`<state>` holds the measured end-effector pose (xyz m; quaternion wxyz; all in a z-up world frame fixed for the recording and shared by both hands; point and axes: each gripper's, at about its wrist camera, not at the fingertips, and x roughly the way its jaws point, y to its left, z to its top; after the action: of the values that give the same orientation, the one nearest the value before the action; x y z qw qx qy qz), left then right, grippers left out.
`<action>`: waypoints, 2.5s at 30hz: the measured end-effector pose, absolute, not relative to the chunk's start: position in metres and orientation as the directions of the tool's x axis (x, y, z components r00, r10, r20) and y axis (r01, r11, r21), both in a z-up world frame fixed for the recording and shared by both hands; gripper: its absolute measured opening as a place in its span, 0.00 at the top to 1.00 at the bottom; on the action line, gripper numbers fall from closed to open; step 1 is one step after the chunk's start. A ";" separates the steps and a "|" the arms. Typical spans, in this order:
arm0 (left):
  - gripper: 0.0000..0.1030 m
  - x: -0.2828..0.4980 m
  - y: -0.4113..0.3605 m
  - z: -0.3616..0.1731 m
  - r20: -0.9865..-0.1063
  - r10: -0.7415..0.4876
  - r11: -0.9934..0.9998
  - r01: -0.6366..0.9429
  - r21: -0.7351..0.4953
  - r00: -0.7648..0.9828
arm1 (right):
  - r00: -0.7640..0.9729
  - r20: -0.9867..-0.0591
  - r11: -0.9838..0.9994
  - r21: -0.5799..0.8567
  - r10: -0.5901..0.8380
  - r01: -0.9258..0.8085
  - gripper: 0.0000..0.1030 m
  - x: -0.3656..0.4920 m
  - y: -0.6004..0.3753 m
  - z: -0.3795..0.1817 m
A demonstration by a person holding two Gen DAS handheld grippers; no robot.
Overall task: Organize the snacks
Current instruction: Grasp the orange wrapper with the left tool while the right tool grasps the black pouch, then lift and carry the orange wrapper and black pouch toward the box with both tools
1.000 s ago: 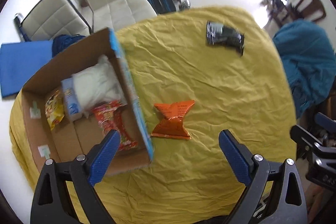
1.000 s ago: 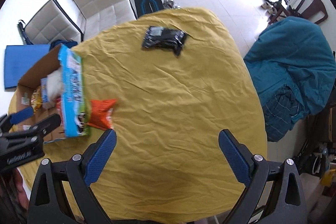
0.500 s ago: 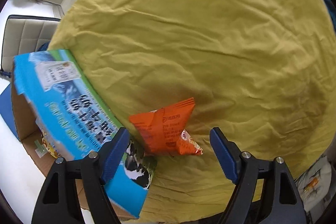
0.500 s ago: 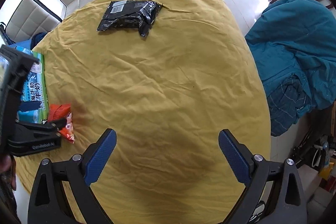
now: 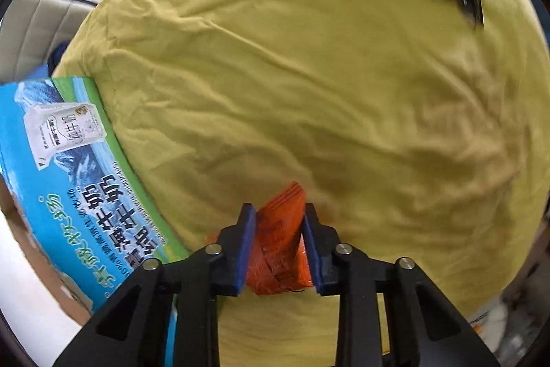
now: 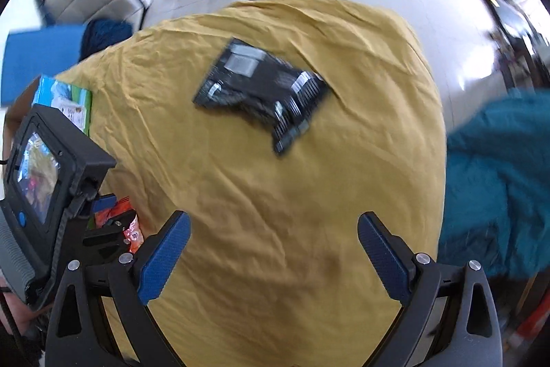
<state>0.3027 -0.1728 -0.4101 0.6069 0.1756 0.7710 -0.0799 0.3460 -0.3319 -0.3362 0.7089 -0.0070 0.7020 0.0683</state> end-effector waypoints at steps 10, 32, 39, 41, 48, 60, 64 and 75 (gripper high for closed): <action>0.75 0.327 -0.131 -0.403 -0.965 -0.150 0.987 0.021 -0.158 -0.214 | -0.141 -0.990 0.871 0.061 -0.009 -0.487 0.03 0.441 -0.288 -0.394; 0.49 0.291 -0.120 -0.388 -0.952 -0.120 0.993 -0.022 -0.119 -0.283 | -0.201 -0.980 0.982 0.025 -0.013 -0.187 0.65 0.369 -0.309 -0.413; 0.46 0.286 -0.140 -0.397 -0.956 -0.103 0.995 -0.021 -0.101 -0.276 | 0.024 -0.992 0.836 -0.116 -0.123 -0.536 0.11 0.412 -0.267 -0.364; 0.46 0.287 -0.135 -0.394 -0.957 -0.120 0.993 -0.041 -0.113 -0.264 | 0.030 -0.978 0.761 -0.179 -0.205 -0.624 0.11 0.435 -0.254 -0.369; 0.46 0.292 -0.095 -0.380 -0.951 -0.203 0.976 -0.131 -0.176 -0.235 | -0.128 -0.957 0.680 -0.089 -0.262 -0.727 0.11 0.499 -0.239 -0.415; 0.46 0.283 -0.079 -0.374 -0.945 -0.249 0.963 -0.159 -0.218 -0.212 | -0.210 -0.961 0.854 -0.045 -0.178 -0.519 0.45 0.492 -0.267 -0.437; 0.46 0.282 -0.080 -0.365 -0.945 -0.242 0.967 -0.140 -0.215 -0.221 | -0.234 -0.958 0.933 -0.075 -0.165 -0.351 0.45 0.466 -0.289 -0.427; 0.45 0.276 -0.086 -0.393 -0.944 -0.164 0.982 -0.135 -0.129 -0.286 | -0.205 -0.975 0.966 -0.027 -0.081 -0.256 0.45 0.392 -0.310 -0.407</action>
<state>0.2762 -0.0862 -0.3929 0.5902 -0.0931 0.8018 -0.0122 0.3922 -0.3095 -0.4074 0.6211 -0.1092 0.7729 0.0705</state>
